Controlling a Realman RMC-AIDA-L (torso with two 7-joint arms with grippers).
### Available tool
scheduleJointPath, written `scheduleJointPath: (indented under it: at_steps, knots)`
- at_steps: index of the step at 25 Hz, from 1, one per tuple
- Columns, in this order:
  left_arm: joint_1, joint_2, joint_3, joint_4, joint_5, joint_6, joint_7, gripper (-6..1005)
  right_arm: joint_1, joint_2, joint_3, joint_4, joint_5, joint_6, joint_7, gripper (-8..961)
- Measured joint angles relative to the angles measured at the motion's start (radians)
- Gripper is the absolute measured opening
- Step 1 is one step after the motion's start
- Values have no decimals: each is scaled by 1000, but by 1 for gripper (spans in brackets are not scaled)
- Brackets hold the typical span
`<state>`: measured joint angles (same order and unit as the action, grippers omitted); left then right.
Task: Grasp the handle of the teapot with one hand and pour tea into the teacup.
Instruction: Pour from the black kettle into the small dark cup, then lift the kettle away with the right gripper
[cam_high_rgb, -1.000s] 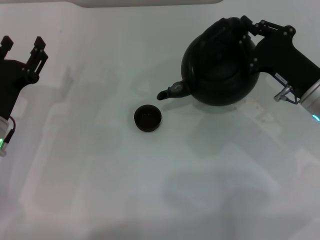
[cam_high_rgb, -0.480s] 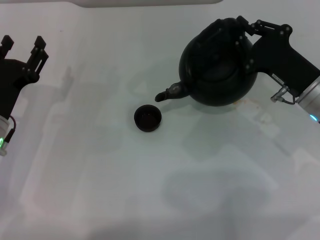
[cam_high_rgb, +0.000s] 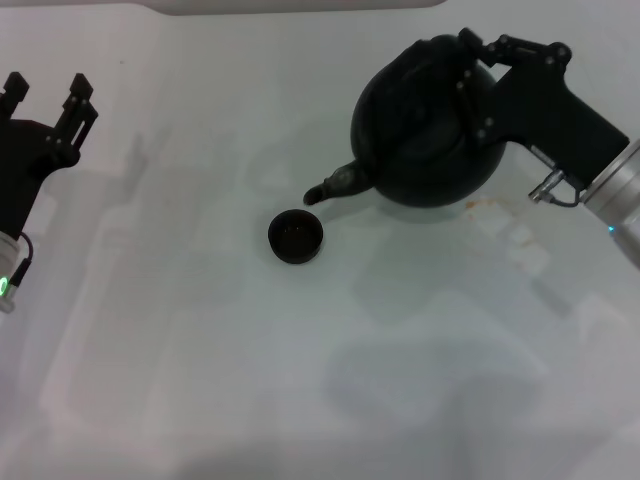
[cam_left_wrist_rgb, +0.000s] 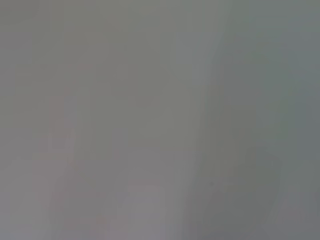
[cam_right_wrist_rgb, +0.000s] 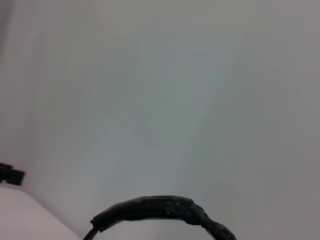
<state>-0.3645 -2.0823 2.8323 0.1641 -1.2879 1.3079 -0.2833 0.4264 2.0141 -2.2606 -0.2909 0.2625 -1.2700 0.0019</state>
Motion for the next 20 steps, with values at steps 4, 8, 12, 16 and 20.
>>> scheduleJointPath:
  at_steps: [4,8,12,16,20]
  knots:
    - [-1,1,7,0,5,-1,0,770,3,0,3,-5,-41,5,-22,136]
    - [-1,1,8,0,5,-1,-1,770,3,0,8,-8,-44,5,-36,134]
    - [1,1,6,0,6,-1,0,771,3,1,4,-18,-45,8,-53,132]
    - [5,1,5,0,6,-1,-1,771,3,2,2,-29,-43,16,-86,129]
    - [7,1,7,0,6,-1,-1,771,3,4,5,-31,-38,24,-111,128]
